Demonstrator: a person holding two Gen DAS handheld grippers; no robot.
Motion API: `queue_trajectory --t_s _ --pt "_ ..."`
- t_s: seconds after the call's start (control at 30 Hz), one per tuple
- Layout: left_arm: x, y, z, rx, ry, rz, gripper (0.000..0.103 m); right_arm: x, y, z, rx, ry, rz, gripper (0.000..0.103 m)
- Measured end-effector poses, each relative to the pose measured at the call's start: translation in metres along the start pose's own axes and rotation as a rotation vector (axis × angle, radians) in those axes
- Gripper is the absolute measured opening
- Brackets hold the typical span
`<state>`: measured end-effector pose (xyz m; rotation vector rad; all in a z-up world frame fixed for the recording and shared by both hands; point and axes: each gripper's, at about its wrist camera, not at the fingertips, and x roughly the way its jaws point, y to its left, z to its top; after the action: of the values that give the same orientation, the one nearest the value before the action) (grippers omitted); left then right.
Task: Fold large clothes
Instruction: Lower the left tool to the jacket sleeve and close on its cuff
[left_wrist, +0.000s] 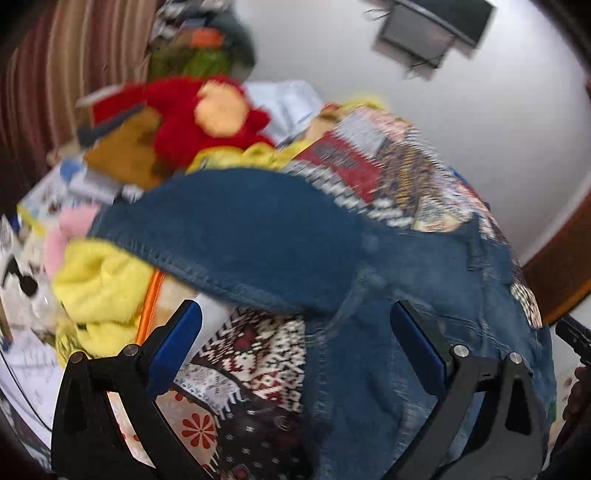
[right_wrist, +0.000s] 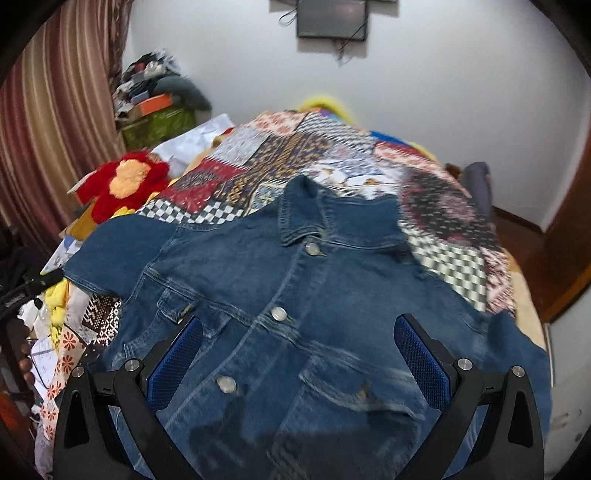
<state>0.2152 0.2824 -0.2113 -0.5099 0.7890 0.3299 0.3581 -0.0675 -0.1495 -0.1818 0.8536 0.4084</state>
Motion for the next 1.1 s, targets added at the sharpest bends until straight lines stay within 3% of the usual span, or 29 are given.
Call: queue_trajectory --t_s 0.33,0.37,0.53,0.7,0.77,0.87,0.97,1.1 --pt "0.047 0.053 0.008 -0.216 0.134 -0.185 0.100 0.088 0.023 0.019 -0.045 0.189 0.118 0.103" --pt "0.051 0.057 0.010 -0.230 0.134 -0.192 0.094 0.096 0.026 0.019 -0.050 0.203 0.125 0.103" --pt "0.061 0.073 0.024 -0.272 0.114 -0.199 0.080 0.118 0.036 0.021 -0.078 0.243 0.153 0.103" --pt "0.066 0.086 0.033 -0.288 0.070 -0.119 0.046 0.128 0.040 0.020 -0.094 0.259 0.159 0.103" --pt "0.069 0.088 0.036 -0.276 0.068 -0.068 0.027 0.130 0.038 0.019 -0.083 0.275 0.169 0.103" --pt "0.063 0.080 0.039 -0.211 0.052 0.004 0.018 0.130 0.034 0.018 -0.051 0.291 0.181 0.103" --pt "0.047 0.051 0.048 -0.059 0.001 0.089 0.014 0.124 0.026 0.019 -0.018 0.286 0.193 0.103" --pt "0.020 0.010 0.068 0.088 -0.087 0.103 0.013 0.107 0.015 0.023 0.013 0.257 0.190 0.103"
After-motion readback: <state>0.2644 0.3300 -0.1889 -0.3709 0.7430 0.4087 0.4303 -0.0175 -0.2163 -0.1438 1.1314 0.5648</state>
